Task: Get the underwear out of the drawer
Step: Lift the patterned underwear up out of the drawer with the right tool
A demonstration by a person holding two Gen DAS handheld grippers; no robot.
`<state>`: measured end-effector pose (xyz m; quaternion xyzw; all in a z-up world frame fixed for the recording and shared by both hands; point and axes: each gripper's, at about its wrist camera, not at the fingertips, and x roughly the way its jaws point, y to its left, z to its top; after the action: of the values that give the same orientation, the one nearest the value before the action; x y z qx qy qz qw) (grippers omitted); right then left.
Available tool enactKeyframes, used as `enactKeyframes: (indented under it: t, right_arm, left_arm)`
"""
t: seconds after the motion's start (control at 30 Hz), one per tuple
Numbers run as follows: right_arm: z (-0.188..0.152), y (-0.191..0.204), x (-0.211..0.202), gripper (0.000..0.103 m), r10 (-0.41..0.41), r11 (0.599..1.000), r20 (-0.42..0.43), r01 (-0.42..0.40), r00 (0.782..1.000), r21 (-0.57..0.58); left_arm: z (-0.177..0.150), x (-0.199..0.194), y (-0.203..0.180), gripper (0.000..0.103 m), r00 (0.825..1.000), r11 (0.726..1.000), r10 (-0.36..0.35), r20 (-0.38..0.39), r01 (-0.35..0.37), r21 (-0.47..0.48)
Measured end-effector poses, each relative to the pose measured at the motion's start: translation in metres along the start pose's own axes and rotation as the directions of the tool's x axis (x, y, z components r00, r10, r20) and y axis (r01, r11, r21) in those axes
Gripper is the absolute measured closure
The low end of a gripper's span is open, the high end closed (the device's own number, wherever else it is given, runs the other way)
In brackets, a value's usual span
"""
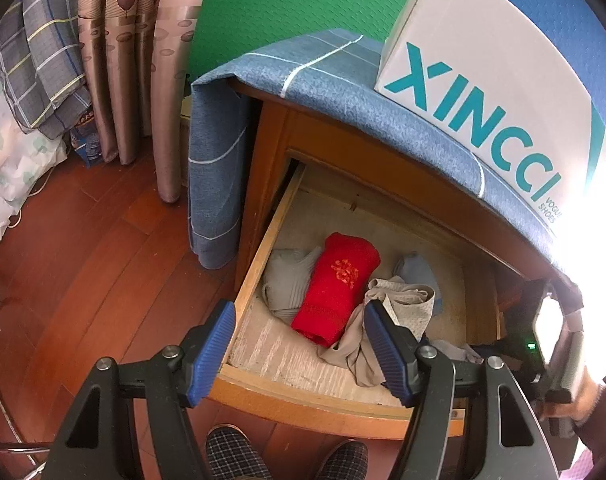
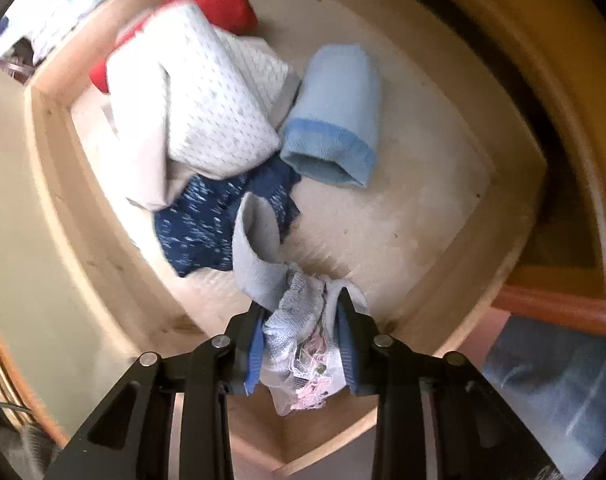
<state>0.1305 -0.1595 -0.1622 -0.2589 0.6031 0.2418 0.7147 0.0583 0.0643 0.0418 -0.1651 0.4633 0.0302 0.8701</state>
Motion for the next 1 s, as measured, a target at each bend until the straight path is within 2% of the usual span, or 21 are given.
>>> enactKeyframes:
  t: [0.23,0.3,0.43,0.53,0.63,0.73,0.9,1.0]
  right_arm:
    - [-0.011,0.012,-0.029,0.075,0.036,0.978,0.059,-0.047,0.998,0.201]
    - [-0.016,0.013,-0.040,0.075,0.067,0.954,0.089,-0.090,0.994,0.287]
    - [-0.026,0.016,-0.056,0.075,0.068,0.916,0.132,-0.114,0.989,0.386]
    - [-0.039,0.004,-0.068,0.075,0.074,0.858,0.169,-0.149,0.983,0.492]
    - [-0.050,0.001,-0.078,0.076,0.044,0.811,0.204,-0.155,0.978,0.564]
    - [-0.063,-0.001,-0.084,0.077,0.022,0.776,0.234,-0.164,0.972,0.609]
    - [-0.078,-0.007,-0.093,0.078,-0.007,0.717,0.268,-0.182,0.963,0.673]
    - [-0.085,-0.009,-0.097,0.078,0.001,0.697,0.283,-0.204,0.959,0.688]
  left_arm:
    - [0.000,0.002,0.001,0.034,1.000,1.000,0.001,-0.016,-0.001,0.007]
    - [0.000,0.003,0.000,0.034,1.000,1.000,0.002,-0.023,-0.002,0.016]
    - [-0.001,0.006,-0.005,0.034,0.999,0.999,-0.006,-0.050,0.008,0.051]
    - [-0.003,0.014,-0.013,0.034,0.994,0.995,-0.021,-0.103,0.030,0.093]
    - [-0.004,0.023,-0.022,0.034,0.986,0.989,-0.037,-0.165,0.060,0.133]
    - [-0.007,0.032,-0.035,0.034,0.975,0.976,-0.042,-0.216,0.086,0.198]
    - [-0.007,0.043,-0.061,0.034,0.973,0.954,-0.033,-0.230,0.099,0.283]
    - [-0.011,0.059,-0.075,0.034,0.956,0.944,-0.029,-0.292,0.122,0.307]
